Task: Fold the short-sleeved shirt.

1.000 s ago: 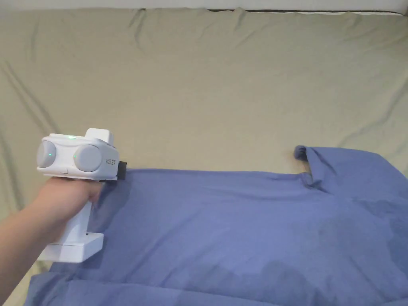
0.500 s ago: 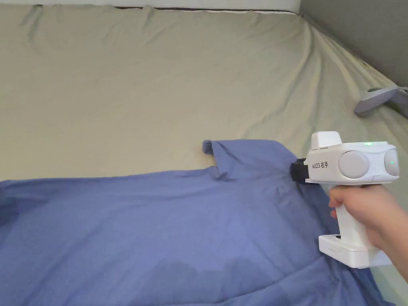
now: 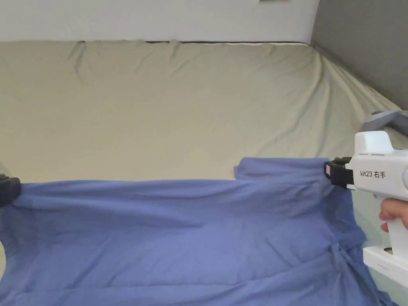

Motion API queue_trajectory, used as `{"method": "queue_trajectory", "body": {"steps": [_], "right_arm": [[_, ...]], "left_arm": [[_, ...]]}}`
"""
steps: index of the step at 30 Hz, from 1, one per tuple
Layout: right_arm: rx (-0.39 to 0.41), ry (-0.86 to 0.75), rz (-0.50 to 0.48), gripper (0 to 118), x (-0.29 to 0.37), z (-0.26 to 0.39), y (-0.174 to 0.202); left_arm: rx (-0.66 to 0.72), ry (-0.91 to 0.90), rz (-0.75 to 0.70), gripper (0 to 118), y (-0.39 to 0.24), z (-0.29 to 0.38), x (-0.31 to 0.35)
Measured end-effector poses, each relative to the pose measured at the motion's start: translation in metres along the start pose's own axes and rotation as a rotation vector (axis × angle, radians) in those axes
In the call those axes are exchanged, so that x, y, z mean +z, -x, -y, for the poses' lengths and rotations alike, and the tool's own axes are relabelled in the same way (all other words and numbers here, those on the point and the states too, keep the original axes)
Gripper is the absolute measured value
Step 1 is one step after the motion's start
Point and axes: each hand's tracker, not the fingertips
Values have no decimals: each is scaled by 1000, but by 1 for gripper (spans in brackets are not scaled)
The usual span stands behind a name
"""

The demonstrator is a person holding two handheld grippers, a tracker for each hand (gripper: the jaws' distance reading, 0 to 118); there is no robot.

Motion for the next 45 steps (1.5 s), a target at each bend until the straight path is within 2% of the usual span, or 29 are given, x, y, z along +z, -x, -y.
{"method": "queue_trajectory", "body": {"steps": [6, 12, 22, 25, 30, 35, 36, 37, 38, 39, 40, 41, 43, 45], "right_arm": [[40, -30, -9, 5, 90, 49, 4], [88, 43, -19, 5, 129, 116, 10], [71, 105, 8, 5, 146, 171, 6], [155, 122, 35, 5, 144, 178, 10], [213, 185, 90, 5, 122, 195, 12], [192, 202, 110, 6, 113, 205, 10], [172, 198, 116, 8, 113, 204, 10], [150, 200, 123, 17, 115, 204, 11], [129, 206, 141, 49, 118, 202, 11], [104, 197, 182, 75, 124, 198, 13], [84, 181, 200, 92, 130, 194, 12], [39, 160, 175, 97, 143, 190, 11], [-44, 105, 124, 96, 164, 182, 14], [-86, 49, 111, 91, 187, 173, 29]], "left_arm": [[-15, -9, 23, 0, 1, 53, 81], [-51, 82, 42, 0, -8, 127, 111], [-28, 173, 56, 0, -12, 171, 120], [-32, 194, 62, 0, -13, 178, 115], [-70, 238, 51, 0, -9, 195, 97], [-70, 232, 74, 0, -4, 196, 99], [-78, 232, 84, 7, -3, 197, 100], [-81, 228, 90, 22, -1, 197, 102], [-72, 227, 92, 60, 2, 195, 104], [-53, 228, 74, 89, 5, 192, 108], [-39, 233, 75, 108, 9, 190, 114], [8, 244, 152, 113, 15, 185, 124], [85, 189, 256, 111, 25, 180, 142], [126, 152, 276, 109, 29, 174, 159]]}}
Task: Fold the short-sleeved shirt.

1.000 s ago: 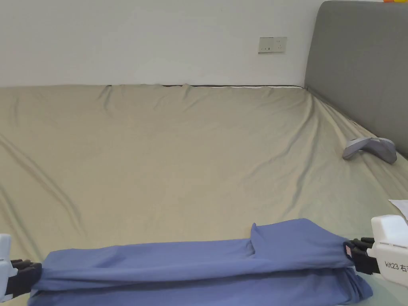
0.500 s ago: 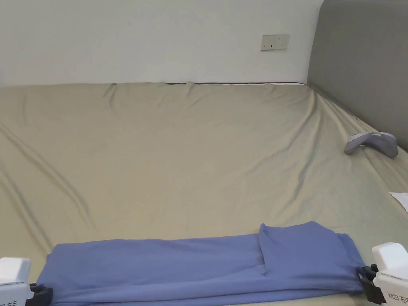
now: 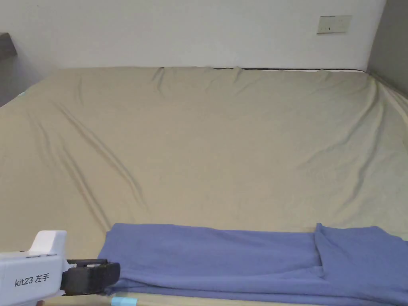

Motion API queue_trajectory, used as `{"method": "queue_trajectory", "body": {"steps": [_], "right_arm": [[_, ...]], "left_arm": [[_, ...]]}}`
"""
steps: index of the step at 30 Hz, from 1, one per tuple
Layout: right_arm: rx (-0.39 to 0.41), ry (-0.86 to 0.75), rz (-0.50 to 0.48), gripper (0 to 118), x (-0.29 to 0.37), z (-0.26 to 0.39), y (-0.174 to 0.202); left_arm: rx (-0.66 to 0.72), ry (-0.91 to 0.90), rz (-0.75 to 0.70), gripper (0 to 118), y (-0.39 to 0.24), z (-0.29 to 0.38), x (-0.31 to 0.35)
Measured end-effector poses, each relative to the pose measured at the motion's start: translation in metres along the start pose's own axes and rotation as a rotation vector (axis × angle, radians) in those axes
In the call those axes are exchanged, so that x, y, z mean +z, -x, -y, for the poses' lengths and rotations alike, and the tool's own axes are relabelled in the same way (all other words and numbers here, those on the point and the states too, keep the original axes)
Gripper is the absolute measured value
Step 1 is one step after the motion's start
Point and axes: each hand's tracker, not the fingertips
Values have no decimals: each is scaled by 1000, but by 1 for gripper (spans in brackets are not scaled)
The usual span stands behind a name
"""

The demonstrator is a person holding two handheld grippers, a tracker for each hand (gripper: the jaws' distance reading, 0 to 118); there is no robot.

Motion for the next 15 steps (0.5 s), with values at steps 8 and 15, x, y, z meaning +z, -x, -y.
{"method": "queue_trajectory", "body": {"steps": [8, 15], "right_arm": [[18, -70, -84, 5, 18, -5, 52], [88, -85, -129, 4, 13, -10, 87]], "left_arm": [[25, -11, 97, 0, 12, -8, 5], [480, 66, 262, 21, 127, -24, -58]]}}
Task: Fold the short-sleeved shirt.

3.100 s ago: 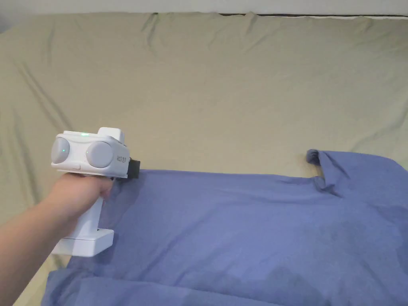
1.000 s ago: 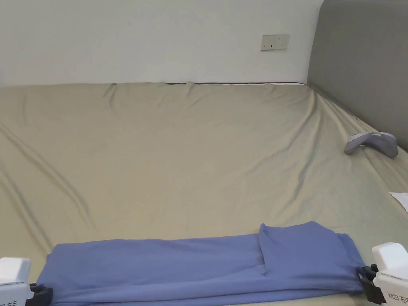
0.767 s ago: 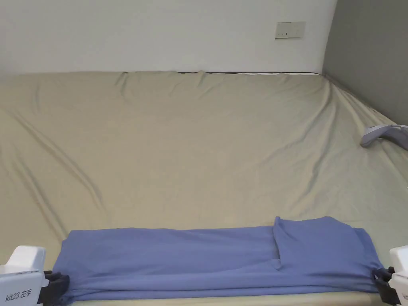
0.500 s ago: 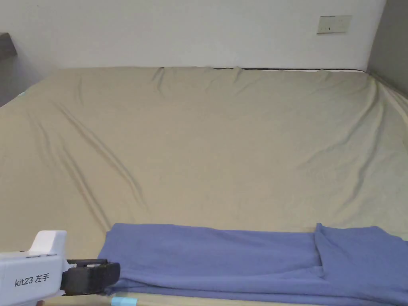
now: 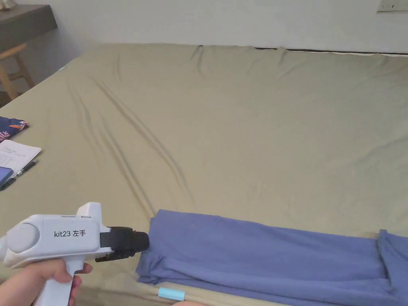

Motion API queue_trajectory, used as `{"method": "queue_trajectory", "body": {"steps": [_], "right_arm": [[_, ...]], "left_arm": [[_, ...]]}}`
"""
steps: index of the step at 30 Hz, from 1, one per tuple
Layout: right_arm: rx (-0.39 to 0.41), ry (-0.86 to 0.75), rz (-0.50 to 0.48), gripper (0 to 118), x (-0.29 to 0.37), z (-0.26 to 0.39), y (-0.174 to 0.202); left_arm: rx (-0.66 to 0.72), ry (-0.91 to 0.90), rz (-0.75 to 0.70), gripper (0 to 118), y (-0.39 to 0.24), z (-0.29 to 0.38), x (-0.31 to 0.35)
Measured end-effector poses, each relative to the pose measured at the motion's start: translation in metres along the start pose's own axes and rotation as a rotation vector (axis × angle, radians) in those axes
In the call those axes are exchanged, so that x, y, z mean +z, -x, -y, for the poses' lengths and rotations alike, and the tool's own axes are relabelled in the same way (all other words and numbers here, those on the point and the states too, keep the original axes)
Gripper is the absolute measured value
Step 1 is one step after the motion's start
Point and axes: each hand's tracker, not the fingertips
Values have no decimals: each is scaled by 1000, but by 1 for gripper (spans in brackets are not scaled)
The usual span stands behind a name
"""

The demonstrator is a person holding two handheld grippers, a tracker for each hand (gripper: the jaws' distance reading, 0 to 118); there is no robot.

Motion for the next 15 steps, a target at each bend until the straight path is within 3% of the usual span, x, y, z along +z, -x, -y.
{"method": "queue_trajectory", "body": {"steps": [1, 2, 3, 5, 10, 11, 12, 13, 14, 15], "right_arm": [[-6, 3, -4, 4, -2, -1, 1], [-13, 8, -1, 4, -3, -2, 2], [-13, 9, 5, 4, -3, -2, 3], [1, 17, 9, 4, -4, -2, 4], [-19, 44, 5, 4, -8, 0, 3], [-21, 46, 3, 4, -8, 0, 4], [-23, 48, 1, 4, -9, 0, 5], [-24, 50, -2, 4, -7, 0, 5], [-25, 51, -7, 4, -6, 0, 5], [-24, 51, -13, 4, -6, 0, 6]], "left_arm": [[106, 15, 54, 51, 18, -8, -3], [180, 35, 80, 89, 33, -12, -7], [213, 46, 94, 102, 36, -10, -12], [200, 44, 239, 103, 41, -12, -16], [187, 159, 318, 102, 18, -1, -58], [186, 152, 324, 97, 8, 2, -66], [184, 147, 321, 81, 3, 2, -71], [163, 154, 321, 81, -2, -1, -74], [114, 150, 283, 72, -6, -1, -79], [78, 155, 195, 51, -10, 1, -85]]}}
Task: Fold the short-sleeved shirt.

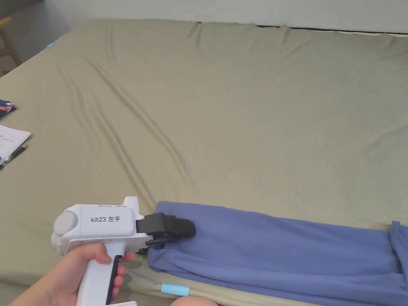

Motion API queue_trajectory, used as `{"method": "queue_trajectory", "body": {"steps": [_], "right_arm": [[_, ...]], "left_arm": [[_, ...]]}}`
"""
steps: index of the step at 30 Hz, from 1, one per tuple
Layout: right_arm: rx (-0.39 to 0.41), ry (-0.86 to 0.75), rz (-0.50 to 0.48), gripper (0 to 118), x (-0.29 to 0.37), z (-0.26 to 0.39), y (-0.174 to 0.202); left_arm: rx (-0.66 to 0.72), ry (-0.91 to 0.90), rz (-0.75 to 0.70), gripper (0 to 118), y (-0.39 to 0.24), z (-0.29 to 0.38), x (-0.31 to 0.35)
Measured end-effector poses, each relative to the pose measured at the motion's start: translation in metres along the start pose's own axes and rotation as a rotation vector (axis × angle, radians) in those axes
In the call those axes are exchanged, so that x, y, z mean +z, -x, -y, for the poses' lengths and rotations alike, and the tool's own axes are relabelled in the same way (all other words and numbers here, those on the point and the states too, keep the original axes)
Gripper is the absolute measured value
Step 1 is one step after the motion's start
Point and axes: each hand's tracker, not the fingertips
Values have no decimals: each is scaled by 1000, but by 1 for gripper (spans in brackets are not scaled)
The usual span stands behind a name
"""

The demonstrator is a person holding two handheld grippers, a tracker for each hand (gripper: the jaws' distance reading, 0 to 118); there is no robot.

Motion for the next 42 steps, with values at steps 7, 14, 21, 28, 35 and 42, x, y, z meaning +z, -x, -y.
{"method": "queue_trajectory", "body": {"steps": [7, 14, 21, 28, 35, 42], "right_arm": [[13, -7, -26, 4, 7, 2, -1], [36, -1, -41, 4, -1, 4, -2], [27, -20, -63, 4, 8, 0, -9], [39, -35, -88, 4, -3, 1, 23], [46, -36, -133, 4, -11, 1, 19], [55, -54, -184, 4, -21, -2, 13]], "left_arm": [[-29, -7, -42, 7, 6, -6, 4], [-120, -19, -24, 6, -36, -21, 46], [-129, -58, -198, 6, -49, -41, 93], [-52, -21, -484, 6, -31, -56, 123], [-133, 14, -554, 6, -129, -37, 83], [-317, 152, -602, 6, -208, -14, 3]]}}
